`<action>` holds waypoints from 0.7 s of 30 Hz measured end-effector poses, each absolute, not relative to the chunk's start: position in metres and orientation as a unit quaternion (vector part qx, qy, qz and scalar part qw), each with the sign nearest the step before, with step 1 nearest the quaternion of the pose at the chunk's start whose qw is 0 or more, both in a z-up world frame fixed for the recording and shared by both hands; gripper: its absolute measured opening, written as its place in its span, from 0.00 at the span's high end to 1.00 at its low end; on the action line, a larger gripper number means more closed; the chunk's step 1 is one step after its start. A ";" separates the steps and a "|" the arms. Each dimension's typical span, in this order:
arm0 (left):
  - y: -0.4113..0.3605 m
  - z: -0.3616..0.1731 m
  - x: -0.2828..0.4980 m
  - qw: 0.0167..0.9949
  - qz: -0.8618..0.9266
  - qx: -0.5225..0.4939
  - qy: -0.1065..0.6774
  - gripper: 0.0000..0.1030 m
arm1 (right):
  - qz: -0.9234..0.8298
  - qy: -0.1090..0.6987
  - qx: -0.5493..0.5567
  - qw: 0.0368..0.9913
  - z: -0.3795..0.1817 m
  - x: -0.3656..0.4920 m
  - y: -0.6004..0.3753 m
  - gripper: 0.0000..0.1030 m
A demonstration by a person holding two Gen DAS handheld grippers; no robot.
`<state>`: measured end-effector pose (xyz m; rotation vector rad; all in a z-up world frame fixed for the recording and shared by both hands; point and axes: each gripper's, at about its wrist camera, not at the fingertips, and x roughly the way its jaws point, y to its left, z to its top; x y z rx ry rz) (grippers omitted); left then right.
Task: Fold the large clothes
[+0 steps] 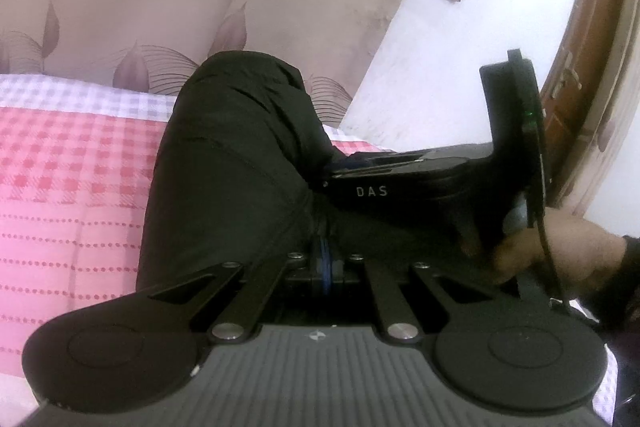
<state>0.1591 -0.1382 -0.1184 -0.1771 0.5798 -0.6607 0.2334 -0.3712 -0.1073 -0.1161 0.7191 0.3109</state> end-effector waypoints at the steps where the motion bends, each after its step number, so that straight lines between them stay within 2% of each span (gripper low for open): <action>1: -0.139 -0.119 0.159 0.902 -0.318 -0.083 0.279 0.89 | 0.152 0.347 -0.053 0.924 -0.108 0.233 -0.372 0.71; 7: -0.145 -0.118 0.153 0.910 -0.311 -0.054 0.268 0.89 | 0.144 0.332 -0.043 0.931 -0.104 0.226 -0.379 0.67; 9: -0.146 -0.118 0.153 0.912 -0.309 -0.048 0.267 0.89 | 0.125 0.326 -0.048 0.936 -0.090 0.215 -0.381 0.54; 10: -0.146 -0.118 0.153 0.912 -0.309 -0.048 0.266 0.89 | 0.126 0.314 -0.046 0.940 -0.080 0.204 -0.383 0.50; 12: -0.146 -0.118 0.153 0.912 -0.308 -0.049 0.266 0.89 | 0.123 0.267 -0.045 0.955 -0.058 0.171 -0.390 0.24; 13: -0.147 -0.118 0.153 0.913 -0.307 -0.047 0.265 0.89 | 0.124 0.243 -0.041 0.961 -0.047 0.150 -0.396 0.19; 16: -0.148 -0.117 0.152 0.915 -0.304 -0.042 0.262 0.89 | 0.112 0.203 -0.010 0.973 -0.034 0.093 -0.417 0.15; 21: -0.147 -0.117 0.151 0.916 -0.304 -0.037 0.259 0.89 | 0.065 0.211 0.037 0.975 -0.058 0.025 -0.447 0.00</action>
